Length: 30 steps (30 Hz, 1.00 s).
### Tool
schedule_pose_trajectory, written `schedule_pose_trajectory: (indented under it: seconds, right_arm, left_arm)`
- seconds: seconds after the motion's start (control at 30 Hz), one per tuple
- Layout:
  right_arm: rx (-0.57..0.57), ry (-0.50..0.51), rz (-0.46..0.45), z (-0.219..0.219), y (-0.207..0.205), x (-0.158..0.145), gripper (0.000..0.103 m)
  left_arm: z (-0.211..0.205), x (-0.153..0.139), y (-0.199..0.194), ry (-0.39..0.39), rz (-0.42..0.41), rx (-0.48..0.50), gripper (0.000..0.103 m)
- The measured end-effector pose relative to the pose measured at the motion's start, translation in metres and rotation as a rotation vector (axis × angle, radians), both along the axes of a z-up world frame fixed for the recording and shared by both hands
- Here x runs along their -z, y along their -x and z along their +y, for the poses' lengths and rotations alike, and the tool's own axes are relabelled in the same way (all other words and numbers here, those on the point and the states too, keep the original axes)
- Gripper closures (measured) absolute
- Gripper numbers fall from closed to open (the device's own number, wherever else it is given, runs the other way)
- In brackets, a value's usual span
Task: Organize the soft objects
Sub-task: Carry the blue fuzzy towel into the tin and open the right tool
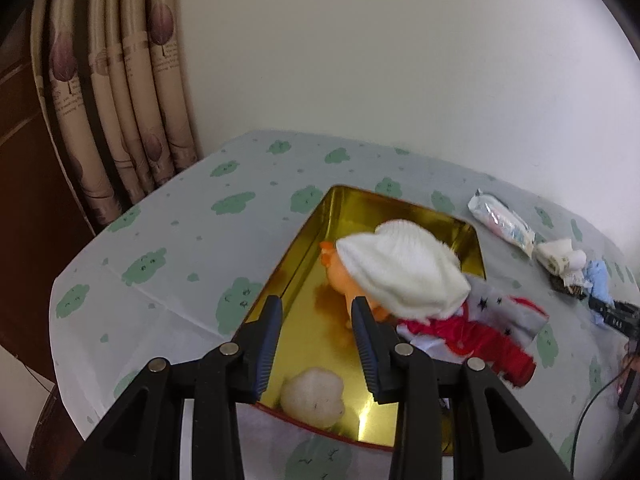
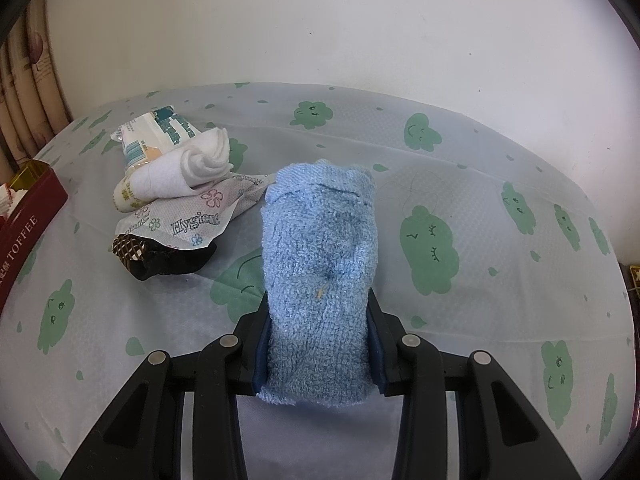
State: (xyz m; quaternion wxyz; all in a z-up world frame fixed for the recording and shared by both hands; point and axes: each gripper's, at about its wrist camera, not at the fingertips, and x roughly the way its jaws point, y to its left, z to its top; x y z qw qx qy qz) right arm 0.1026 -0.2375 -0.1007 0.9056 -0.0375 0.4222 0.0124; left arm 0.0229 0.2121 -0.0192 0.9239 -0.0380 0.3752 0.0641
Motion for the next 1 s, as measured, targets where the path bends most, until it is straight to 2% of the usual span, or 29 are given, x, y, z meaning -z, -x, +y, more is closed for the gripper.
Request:
schedule_pose_trajectory:
  seconds: [0.17, 0.3, 0.5, 0.73, 1.0]
  right_arm:
    - [0.032, -0.002, 0.001, 0.004, 0.003, -0.005, 0.075]
    - [0.055, -0.011, -0.002, 0.009, 0.012, -0.015, 0.077]
    - [0.021, -0.035, -0.066, 0.033, 0.029, -0.054, 0.077]
    - [-0.158, -0.049, -0.096, 0.107, 0.040, -0.085, 0.077]
    - [-0.399, -0.038, -0.066, 0.213, 0.057, -0.092, 0.077]
  left_arm:
    - [0.004, 0.006, 0.005, -0.022, -0.012, -0.010, 0.067]
    - [0.015, 0.006, 0.007, 0.017, -0.017, -0.041, 0.067]
    - [0.036, 0.003, 0.011, 0.068, -0.038, -0.120, 0.067]
    - [0.059, 0.001, 0.017, 0.127, -0.060, -0.220, 0.066]
    - [0.063, -0.004, 0.021, 0.116, -0.076, -0.256, 0.066]
